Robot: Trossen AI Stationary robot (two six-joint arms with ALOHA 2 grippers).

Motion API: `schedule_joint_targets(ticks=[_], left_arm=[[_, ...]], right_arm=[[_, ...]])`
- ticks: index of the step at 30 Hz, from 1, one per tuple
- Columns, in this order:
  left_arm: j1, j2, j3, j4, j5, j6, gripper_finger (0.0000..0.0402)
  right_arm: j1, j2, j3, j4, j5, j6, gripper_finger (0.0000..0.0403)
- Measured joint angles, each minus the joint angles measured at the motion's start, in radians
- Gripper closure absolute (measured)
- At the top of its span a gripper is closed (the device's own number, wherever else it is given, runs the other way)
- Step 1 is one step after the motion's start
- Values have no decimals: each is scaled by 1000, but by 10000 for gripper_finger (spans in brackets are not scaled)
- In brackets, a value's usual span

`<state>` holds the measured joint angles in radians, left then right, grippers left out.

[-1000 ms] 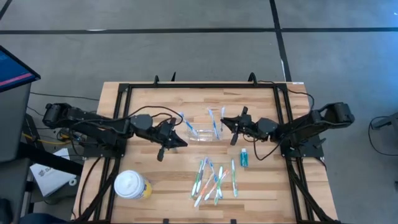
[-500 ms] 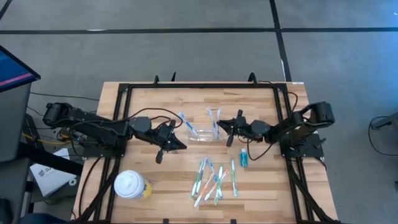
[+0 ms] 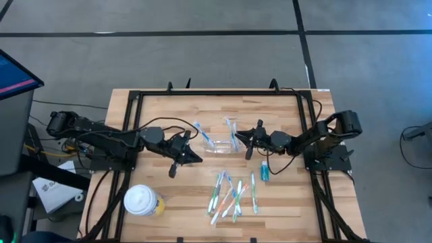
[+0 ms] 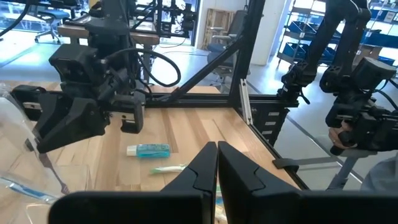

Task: Pick & Place toothbrushing station
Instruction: Put the violet toothbrush into the transparent organizer

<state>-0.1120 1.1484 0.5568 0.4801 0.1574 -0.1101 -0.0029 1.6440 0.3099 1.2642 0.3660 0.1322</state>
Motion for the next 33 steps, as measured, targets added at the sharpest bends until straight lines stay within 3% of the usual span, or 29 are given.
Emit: schedule_joint_targets(ticks=[24, 33], left_arm=[[1, -1, -16, 8, -9, -2, 395], [1, -1, -16, 8, -9, -2, 395]], right_arm=[[-13, -29, 0, -76, 53, 0, 340], [-19, -96, 0, -173, 55, 34, 270]])
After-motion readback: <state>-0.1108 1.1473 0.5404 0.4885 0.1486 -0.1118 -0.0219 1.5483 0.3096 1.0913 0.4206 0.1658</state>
